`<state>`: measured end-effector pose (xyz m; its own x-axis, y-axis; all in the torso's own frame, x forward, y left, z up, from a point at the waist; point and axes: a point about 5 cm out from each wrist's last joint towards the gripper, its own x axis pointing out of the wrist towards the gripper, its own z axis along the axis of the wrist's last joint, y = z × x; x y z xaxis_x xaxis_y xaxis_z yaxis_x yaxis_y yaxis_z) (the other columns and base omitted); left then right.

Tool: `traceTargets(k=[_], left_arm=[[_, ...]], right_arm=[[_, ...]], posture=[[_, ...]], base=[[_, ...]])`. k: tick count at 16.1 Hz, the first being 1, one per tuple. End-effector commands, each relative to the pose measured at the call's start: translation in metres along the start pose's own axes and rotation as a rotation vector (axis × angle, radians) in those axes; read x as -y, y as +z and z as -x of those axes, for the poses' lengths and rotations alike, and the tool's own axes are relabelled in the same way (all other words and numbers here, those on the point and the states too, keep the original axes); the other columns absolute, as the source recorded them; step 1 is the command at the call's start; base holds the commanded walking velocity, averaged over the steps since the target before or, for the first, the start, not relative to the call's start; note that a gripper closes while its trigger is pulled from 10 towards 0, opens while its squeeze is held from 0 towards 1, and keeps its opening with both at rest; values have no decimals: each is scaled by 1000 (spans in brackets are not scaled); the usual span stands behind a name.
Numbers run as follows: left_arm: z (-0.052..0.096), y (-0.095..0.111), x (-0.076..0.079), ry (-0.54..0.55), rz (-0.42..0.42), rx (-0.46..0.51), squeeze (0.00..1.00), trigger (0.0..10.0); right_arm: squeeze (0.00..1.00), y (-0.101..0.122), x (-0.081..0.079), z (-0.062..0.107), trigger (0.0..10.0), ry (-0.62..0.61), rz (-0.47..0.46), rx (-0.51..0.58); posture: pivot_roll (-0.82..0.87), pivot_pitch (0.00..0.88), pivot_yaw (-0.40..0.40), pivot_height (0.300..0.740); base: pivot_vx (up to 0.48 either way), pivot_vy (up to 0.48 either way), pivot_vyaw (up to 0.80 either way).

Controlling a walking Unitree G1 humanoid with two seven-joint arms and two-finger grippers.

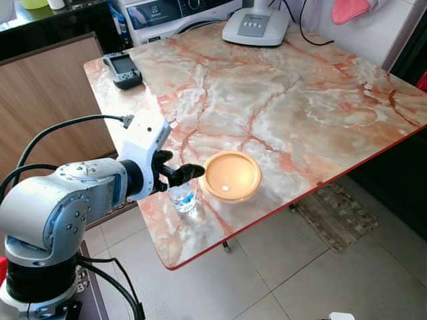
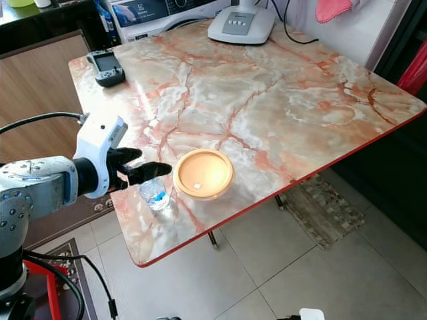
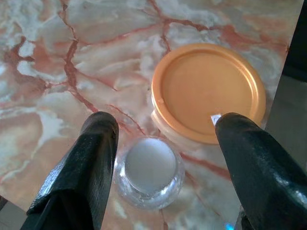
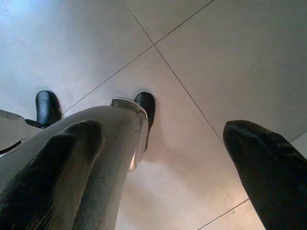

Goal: Restocking fridge

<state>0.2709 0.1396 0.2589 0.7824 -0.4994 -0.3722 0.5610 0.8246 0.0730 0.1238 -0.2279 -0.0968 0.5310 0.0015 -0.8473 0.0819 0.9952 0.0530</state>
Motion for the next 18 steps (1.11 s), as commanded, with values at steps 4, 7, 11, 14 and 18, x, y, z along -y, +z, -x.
traceTargets(k=[4, 7, 11, 14, 18], left_arm=[[0, -10, -3, 45, -27, -66, 0, 10000], [-1, -13, -5, 62, -27, -77, 0, 10000], [-2, -18, -10, 103, -11, -80, 0, 9216], [-2, -18, -11, 114, -7, -76, 0, 4078], [-3, -17, -9, 103, -1, -56, 0, 1608]], right_arm=[[0, -16, -2, 3, 10000, 4, -13, -49], [0, -15, -3, 3, 10000, 7, -10, -50], [0, -15, -2, 3, 10000, 7, -9, -48], [0, -14, -2, 3, 10000, 8, -6, -49], [0, -14, -2, 3, 10000, 6, -5, -48]], posture=[[203, 164, 39, 740], [205, 169, 37, 740], [202, 170, 35, 740], [203, 170, 32, 740], [200, 169, 28, 740]], base=[[0, 0, 0], [0, 0, 0], [0, 0, 0], [0, 0, 0], [0, 0, 0]])
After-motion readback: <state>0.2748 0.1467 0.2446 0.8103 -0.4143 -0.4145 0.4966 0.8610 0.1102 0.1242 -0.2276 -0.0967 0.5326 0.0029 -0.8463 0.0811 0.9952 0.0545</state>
